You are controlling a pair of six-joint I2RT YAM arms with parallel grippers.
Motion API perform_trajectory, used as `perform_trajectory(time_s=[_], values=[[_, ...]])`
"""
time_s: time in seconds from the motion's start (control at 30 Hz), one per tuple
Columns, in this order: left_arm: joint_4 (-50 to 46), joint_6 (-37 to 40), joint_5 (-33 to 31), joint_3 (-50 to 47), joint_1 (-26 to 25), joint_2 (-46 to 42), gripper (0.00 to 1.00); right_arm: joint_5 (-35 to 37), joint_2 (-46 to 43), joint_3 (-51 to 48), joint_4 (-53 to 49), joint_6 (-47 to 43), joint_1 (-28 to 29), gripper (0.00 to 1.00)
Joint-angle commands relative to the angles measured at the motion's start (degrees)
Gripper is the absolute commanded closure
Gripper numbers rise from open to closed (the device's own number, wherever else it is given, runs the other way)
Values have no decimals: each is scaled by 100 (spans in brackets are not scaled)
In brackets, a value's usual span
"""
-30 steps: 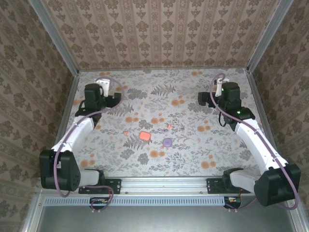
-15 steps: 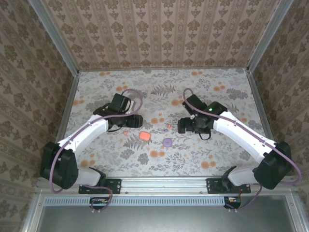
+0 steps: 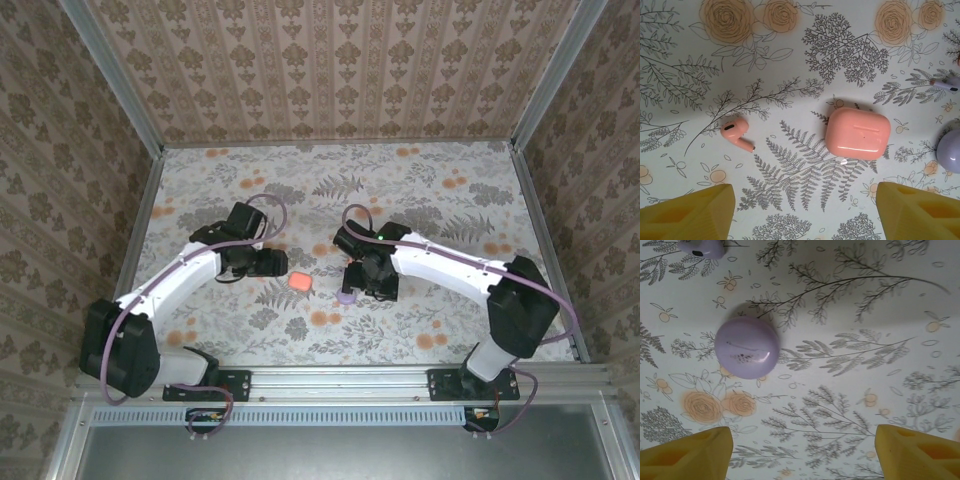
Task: Insert wireless bluetooth earbuds into charging case
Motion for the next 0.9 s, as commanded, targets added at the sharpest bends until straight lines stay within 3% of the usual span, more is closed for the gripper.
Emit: perform_trajectory(time_s=[0.0, 0.3, 0.6, 0.87], values=[[-158, 107, 72, -119, 95, -163, 25, -133, 269, 273, 87, 372, 77, 24], [-116, 229, 58, -254, 343, -519, 25, -3, 1026, 892, -272, 162, 169, 22], [-2, 182, 39, -502, 644, -1016, 24, 19, 1122, 868, 38, 57, 147, 22], [-88, 198, 71, -493, 716, -951, 25, -139, 1515, 1052, 5, -108, 143, 22]])
